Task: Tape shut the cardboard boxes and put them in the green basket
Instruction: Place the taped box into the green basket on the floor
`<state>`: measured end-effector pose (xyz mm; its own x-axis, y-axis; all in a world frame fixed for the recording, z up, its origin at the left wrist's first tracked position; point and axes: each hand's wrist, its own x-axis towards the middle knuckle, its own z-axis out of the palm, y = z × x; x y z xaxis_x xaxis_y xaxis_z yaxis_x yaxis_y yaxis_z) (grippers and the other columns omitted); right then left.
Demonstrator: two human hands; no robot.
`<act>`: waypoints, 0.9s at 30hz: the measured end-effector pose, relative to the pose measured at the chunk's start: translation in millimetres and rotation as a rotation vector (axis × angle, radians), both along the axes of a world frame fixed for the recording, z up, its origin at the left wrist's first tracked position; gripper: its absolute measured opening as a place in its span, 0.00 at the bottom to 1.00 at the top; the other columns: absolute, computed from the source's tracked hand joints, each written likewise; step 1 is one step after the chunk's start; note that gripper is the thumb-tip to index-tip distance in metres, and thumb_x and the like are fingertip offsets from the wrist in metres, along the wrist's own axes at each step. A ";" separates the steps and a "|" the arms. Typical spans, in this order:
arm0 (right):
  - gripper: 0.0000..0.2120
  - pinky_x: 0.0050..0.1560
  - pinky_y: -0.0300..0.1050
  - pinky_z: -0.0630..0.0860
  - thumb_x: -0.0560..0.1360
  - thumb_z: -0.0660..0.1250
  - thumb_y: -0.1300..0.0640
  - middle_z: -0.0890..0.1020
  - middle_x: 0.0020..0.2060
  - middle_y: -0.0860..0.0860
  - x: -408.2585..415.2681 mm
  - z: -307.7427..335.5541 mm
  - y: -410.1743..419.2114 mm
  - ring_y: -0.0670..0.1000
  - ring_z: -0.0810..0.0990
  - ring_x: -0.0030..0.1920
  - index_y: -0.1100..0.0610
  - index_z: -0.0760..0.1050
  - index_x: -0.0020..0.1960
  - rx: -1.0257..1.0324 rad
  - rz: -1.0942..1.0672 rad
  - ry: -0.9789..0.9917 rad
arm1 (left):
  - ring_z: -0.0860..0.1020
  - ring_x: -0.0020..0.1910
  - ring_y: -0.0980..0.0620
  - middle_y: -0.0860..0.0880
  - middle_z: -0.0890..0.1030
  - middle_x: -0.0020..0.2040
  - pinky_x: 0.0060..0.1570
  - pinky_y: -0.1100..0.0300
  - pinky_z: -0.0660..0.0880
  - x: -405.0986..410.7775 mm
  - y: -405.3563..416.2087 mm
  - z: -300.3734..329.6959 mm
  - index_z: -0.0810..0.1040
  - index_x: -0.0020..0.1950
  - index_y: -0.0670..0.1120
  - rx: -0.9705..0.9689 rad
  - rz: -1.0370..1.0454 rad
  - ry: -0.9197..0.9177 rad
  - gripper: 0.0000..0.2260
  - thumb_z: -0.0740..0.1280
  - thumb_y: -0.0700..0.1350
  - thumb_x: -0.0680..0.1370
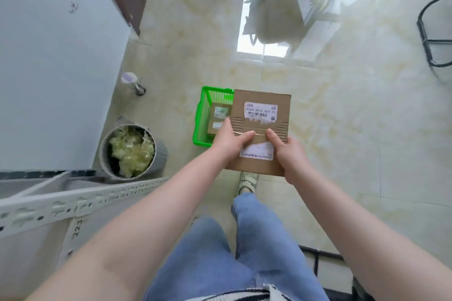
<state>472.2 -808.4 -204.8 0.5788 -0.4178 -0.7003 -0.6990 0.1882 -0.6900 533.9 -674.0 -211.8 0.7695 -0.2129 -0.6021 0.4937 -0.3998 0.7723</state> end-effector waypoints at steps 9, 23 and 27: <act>0.15 0.57 0.51 0.78 0.77 0.69 0.49 0.84 0.54 0.52 93.6 -116.6 -60.1 0.52 0.82 0.53 0.55 0.78 0.60 0.003 0.126 0.099 | 0.75 0.64 0.47 0.47 0.76 0.66 0.61 0.58 0.70 88.4 -50.7 -110.9 0.65 0.72 0.43 0.135 -0.054 0.058 0.29 0.73 0.48 0.75; 0.15 0.55 0.48 0.77 0.78 0.68 0.54 0.83 0.56 0.57 162.3 -477.5 -99.5 0.54 0.81 0.52 0.60 0.76 0.62 -0.053 0.115 0.232 | 0.37 0.78 0.41 0.36 0.35 0.78 0.75 0.45 0.39 159.4 -88.7 -475.2 0.37 0.78 0.39 0.862 -0.332 0.017 0.58 0.65 0.73 0.68; 0.15 0.61 0.57 0.76 0.77 0.69 0.53 0.82 0.56 0.57 178.6 -540.8 -107.4 0.58 0.81 0.55 0.58 0.76 0.61 -0.073 0.165 0.264 | 0.35 0.78 0.41 0.37 0.33 0.77 0.74 0.42 0.38 166.9 -95.5 -536.6 0.33 0.77 0.39 0.939 -0.340 -0.068 0.60 0.64 0.75 0.67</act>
<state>650.9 -915.8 -745.7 0.4455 -0.3884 -0.8067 -0.8724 0.0139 -0.4885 700.8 -769.6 -748.4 0.7951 0.1113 -0.5962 0.2061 -0.9741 0.0929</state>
